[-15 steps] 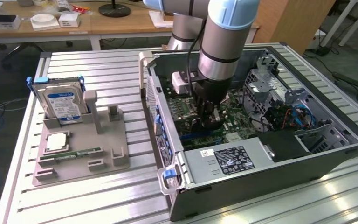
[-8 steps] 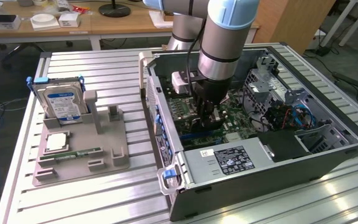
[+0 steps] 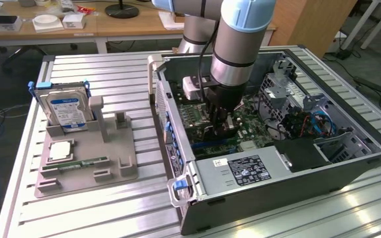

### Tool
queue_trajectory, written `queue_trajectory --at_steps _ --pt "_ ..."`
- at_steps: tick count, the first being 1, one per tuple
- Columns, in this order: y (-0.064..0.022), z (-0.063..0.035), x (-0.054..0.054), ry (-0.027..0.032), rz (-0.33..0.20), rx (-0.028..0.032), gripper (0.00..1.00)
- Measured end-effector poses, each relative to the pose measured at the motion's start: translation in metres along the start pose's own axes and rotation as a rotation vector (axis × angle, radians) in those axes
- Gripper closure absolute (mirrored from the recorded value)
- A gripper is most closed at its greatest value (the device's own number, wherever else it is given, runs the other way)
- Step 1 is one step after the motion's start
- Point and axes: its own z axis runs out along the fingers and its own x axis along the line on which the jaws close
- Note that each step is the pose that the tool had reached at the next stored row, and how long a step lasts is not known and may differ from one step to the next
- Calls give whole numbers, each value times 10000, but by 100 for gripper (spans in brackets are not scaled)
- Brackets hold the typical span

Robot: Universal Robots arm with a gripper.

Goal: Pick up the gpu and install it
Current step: 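Insert the gpu into the slot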

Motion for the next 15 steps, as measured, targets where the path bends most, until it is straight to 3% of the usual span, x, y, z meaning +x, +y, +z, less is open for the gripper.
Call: queue_trajectory --at_steps 15 --pt "0 16 0 -8 0 2 73"
